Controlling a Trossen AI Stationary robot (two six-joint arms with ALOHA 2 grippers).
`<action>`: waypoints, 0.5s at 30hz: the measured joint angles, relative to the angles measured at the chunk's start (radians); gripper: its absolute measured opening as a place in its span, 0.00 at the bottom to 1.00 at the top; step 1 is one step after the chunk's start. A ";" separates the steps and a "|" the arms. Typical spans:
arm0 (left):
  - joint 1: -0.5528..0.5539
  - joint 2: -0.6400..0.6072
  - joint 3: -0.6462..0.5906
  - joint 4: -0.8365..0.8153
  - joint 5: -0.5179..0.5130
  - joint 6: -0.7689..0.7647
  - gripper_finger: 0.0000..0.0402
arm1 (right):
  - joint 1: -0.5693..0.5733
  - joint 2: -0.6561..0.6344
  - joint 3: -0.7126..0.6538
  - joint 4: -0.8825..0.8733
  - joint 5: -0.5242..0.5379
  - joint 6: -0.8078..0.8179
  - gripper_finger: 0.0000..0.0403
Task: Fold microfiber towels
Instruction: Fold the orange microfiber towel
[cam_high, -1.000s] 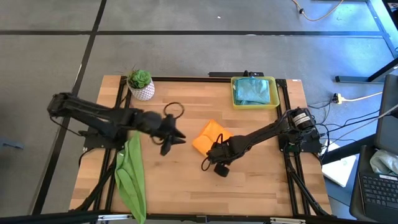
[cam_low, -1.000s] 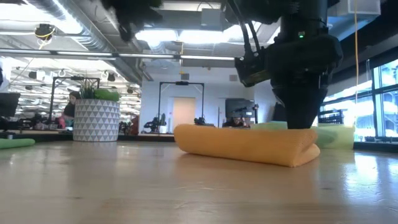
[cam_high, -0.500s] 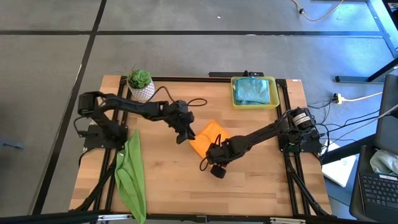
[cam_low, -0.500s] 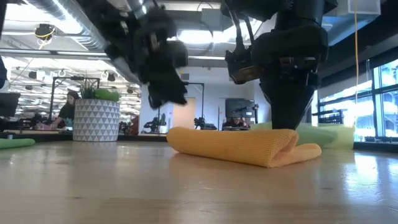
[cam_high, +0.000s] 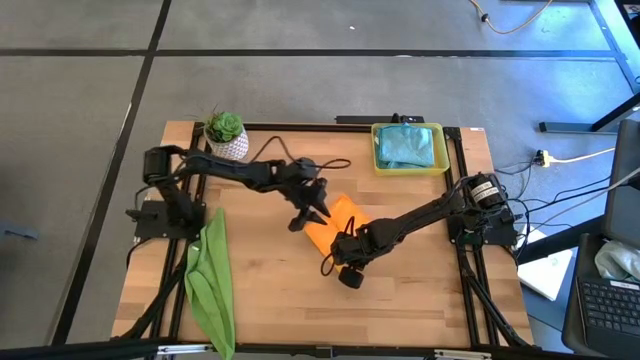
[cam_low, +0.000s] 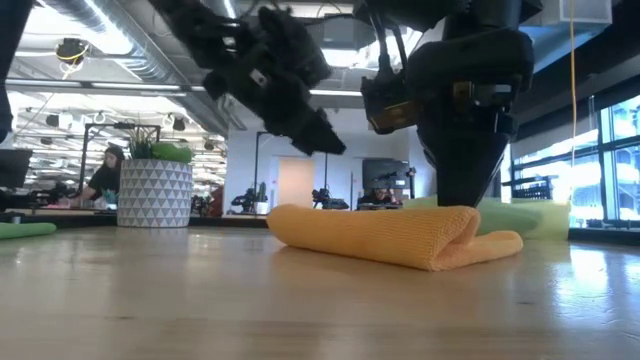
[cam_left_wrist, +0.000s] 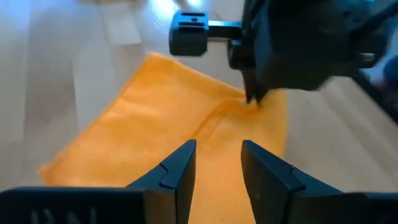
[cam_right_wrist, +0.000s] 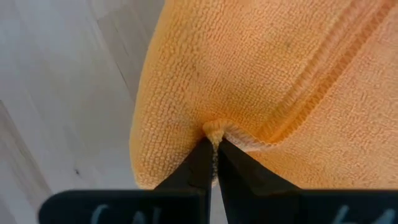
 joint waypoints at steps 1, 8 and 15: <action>0.000 0.023 0.031 -0.026 0.000 0.030 0.30 | 0.000 0.000 0.000 0.000 0.000 0.000 0.06; 0.006 0.212 0.210 -0.275 -0.001 0.140 0.30 | 0.001 0.000 0.000 0.002 -0.060 -0.011 0.06; 0.016 0.305 0.292 -0.371 -0.013 0.244 0.30 | 0.016 0.000 0.000 0.008 -0.078 -0.009 0.06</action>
